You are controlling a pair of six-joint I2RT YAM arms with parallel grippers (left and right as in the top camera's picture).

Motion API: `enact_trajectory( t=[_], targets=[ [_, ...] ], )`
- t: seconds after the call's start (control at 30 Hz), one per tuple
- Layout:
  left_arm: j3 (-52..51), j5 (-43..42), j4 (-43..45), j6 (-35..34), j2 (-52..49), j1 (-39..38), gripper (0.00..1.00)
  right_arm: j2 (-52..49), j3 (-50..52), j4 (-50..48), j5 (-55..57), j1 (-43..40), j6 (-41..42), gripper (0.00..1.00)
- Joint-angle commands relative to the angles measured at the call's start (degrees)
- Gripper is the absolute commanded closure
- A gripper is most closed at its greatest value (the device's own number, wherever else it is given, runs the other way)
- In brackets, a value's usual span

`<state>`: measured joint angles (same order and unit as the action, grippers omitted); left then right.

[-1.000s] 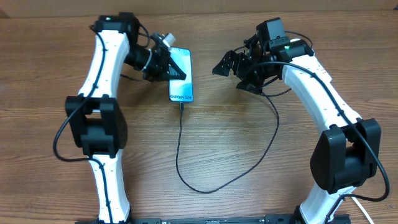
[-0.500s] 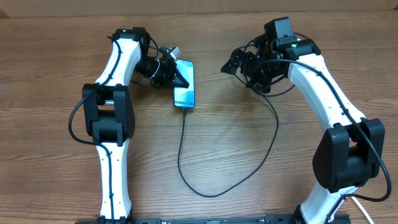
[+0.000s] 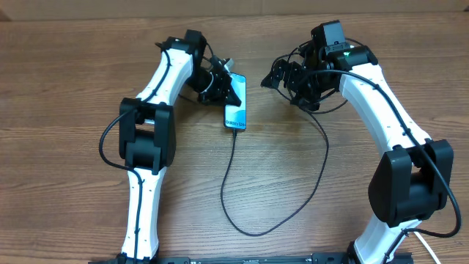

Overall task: Plug charger to phone and switch on socket
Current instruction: 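Lower the phone flat onto the table with the left gripper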

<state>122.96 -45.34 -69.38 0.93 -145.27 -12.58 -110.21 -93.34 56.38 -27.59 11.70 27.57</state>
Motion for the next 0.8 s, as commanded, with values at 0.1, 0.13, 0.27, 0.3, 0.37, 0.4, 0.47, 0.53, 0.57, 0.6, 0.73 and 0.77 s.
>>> enact_trajectory(
  t=[0.1,0.13,0.27,0.3,0.37,0.4,0.47,0.53,0.57,0.6,0.73,0.77],
  targets=[
    [0.52,0.37,0.37,-1.79,-1.53,0.94,0.92,-0.28,-0.79,-0.15,0.61,-0.11,-0.48,0.0],
    [0.52,1.11,0.44,-1.81,-1.53,0.96,0.84,-0.28,-0.79,-0.2,0.61,-0.11,-0.48,0.0],
    [0.52,6.34,0.42,-2.32,-1.53,1.03,0.79,-0.28,-0.79,-0.28,0.63,-0.11,-0.48,0.0],
    [0.52,7.67,0.42,-2.73,-1.53,1.03,0.78,-0.28,-0.79,-0.28,0.63,-0.11,-0.5,0.0],
    [0.52,9.16,0.39,-2.73,-1.53,1.03,0.79,-0.28,-0.79,-0.31,0.63,-0.11,-0.5,0.0],
    [0.52,9.88,0.42,-2.99,-1.53,1.03,0.8,-0.28,-0.79,-0.33,0.63,-0.11,-0.5,0.0],
    [0.55,11.54,0.44,-3.58,-1.53,1.03,0.76,-0.28,-0.79,-0.33,0.7,-0.11,-0.72,0.0],
    [0.57,14.91,0.07,-4.09,-1.51,1.09,0.65,-0.28,-0.79,-0.24,2.12,-0.11,-0.72,0.0],
    [0.63,16.85,-0.42,-4.57,-1.51,1.11,0.6,-0.28,-0.81,-0.09,3.1,-0.13,-0.72,0.0],
    [0.7,19.63,-0.92,-5.88,-1.51,1.2,0.57,-0.28,-0.81,0.11,3.96,-0.17,-0.7,0.0],
    [0.7,26.27,-2.82,-8.87,-1.29,1.9,0.57,-0.28,-3.04,3.78,8.9,-0.83,-1.14,0.0],
    [0.7,26.53,-2.95,-8.87,-1.16,2.08,0.57,-0.28,-4.22,5.29,10.69,-1.05,-1.2,0.0]
  ],
)
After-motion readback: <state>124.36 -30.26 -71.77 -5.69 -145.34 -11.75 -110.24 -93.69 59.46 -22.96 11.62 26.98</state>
